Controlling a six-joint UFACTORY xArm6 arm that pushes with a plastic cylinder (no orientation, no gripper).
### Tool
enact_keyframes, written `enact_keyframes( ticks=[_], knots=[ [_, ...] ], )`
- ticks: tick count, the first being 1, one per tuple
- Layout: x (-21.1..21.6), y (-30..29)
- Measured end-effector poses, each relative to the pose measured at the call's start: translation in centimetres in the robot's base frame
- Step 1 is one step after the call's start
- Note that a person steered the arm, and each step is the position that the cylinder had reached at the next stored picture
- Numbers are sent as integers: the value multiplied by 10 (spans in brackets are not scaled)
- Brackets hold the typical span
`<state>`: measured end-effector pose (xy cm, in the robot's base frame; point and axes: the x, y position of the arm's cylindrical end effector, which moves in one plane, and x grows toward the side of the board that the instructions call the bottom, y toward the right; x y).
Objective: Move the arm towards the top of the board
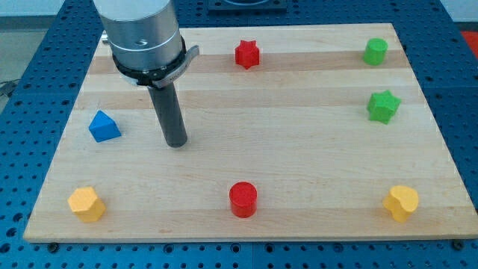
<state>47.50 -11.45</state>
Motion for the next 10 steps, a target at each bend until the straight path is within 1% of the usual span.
enact_keyframes(
  ticks=[3,6,8,9,10],
  knots=[
    [0,10],
    [0,69],
    [-17,131],
    [-48,151],
    [-123,164]
  ],
)
